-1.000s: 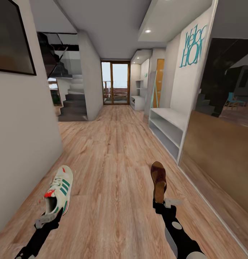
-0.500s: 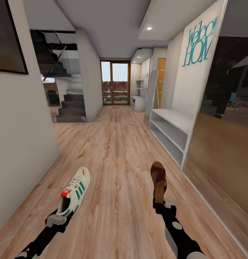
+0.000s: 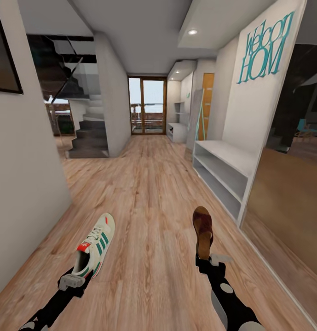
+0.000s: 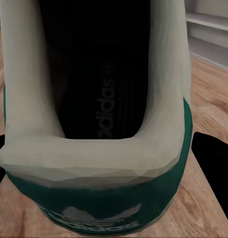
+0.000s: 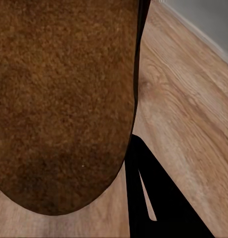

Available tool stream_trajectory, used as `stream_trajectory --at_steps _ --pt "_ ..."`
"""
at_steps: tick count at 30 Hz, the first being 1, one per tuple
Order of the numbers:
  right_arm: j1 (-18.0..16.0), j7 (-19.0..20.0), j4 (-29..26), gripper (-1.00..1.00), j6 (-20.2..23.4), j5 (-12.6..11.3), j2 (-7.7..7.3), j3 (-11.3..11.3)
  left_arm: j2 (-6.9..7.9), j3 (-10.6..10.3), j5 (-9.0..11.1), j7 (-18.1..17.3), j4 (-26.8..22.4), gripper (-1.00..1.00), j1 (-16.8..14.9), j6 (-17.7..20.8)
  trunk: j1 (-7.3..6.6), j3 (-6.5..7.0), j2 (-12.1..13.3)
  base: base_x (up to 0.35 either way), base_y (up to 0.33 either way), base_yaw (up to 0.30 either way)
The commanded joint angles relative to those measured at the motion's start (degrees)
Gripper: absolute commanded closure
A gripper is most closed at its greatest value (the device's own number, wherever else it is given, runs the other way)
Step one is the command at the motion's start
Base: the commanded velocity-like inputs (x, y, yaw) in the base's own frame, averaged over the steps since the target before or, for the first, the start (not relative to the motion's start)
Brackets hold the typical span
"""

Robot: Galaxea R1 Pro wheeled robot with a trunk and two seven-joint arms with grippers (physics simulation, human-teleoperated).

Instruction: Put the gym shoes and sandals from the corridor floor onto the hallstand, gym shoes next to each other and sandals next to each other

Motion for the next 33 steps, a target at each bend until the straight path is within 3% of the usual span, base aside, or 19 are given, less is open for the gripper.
stream_trajectory --at_steps 1,12,33 --pt "-0.04 -0.05 0.01 1.00 -0.12 0.29 0.05 -0.29 0.01 -0.31 0.68 -0.27 0.05 1.00 -0.05 -0.11 0.02 -0.06 -0.02 0.346 0.000 0.000" --pt "-0.04 -0.16 0.02 1.00 -0.13 2.32 0.13 -0.29 -0.04 -0.31 0.68 -0.27 0.05 1.00 -0.05 -0.09 0.02 -0.06 -0.02 0.346 0.000 0.000" --pt "-0.04 -0.16 0.06 1.00 -0.13 2.38 0.14 -0.30 0.02 -0.31 0.68 -0.26 0.12 1.00 -0.01 -0.11 0.02 -0.21 -0.02 0.345 0.000 0.025"
